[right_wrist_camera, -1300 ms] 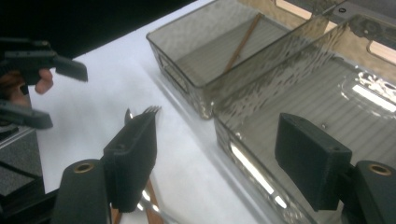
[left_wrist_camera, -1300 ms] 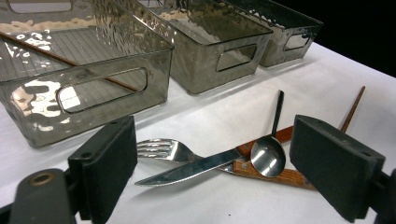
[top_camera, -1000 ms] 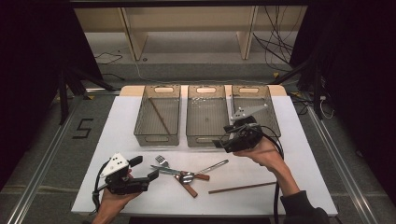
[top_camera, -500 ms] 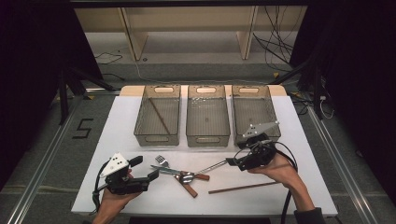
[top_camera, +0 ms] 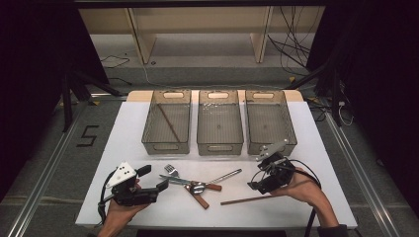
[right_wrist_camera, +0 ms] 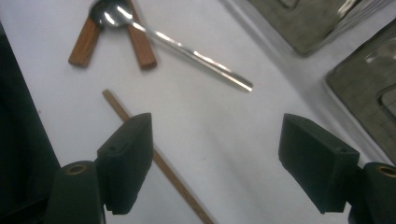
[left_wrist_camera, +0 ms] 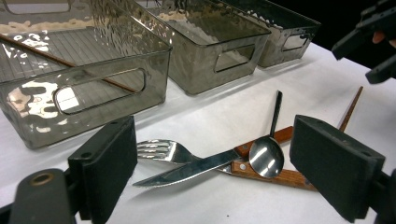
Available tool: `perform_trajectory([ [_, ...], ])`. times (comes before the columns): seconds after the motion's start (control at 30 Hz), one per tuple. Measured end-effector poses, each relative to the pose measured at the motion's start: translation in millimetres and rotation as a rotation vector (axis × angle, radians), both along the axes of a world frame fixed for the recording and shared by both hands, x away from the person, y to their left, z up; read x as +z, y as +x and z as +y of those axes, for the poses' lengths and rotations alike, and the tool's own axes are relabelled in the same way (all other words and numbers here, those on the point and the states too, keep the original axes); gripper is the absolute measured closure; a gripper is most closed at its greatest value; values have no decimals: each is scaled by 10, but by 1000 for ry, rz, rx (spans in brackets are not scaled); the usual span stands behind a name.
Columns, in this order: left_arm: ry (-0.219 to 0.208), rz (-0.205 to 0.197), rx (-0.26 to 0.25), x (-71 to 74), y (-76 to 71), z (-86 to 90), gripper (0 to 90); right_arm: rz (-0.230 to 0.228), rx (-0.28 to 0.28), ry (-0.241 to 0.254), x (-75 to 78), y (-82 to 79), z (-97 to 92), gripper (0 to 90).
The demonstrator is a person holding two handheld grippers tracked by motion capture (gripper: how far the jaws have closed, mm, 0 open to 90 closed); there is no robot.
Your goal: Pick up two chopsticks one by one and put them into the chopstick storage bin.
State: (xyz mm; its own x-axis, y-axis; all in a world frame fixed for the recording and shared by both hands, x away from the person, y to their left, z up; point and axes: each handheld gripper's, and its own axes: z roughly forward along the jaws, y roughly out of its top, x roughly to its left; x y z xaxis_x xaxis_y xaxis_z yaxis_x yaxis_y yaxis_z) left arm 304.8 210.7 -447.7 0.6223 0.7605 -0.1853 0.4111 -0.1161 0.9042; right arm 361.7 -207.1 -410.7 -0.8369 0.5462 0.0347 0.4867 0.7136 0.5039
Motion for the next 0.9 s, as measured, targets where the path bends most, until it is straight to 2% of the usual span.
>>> perform_trajectory([
  [0.4,6,1,-2,-3,-1,-2,146,41,58,-150,-163,-74,8,245],
  [0.47,4,-1,-1,-1,0,-1,146,44,60,-160,-179,-81,8,247],
  [0.5,2,-1,-2,0,0,-1,146,49,68,-186,-203,-95,7,260],
  [0.53,4,0,-2,-2,-1,-3,146,49,68,-186,-203,-95,7,260],
  [0.57,6,1,-3,-4,-1,-3,146,42,86,-217,-221,-103,0,284],
  [0.7,4,0,-3,-3,-1,-3,146,47,103,-269,-248,-127,-5,342],
  [0.83,4,-1,-2,-2,0,-3,146,54,135,-295,-282,-137,-9,411],
  [0.9,7,2,-3,-5,-1,-5,146,65,130,-318,-302,-146,-2,443],
])
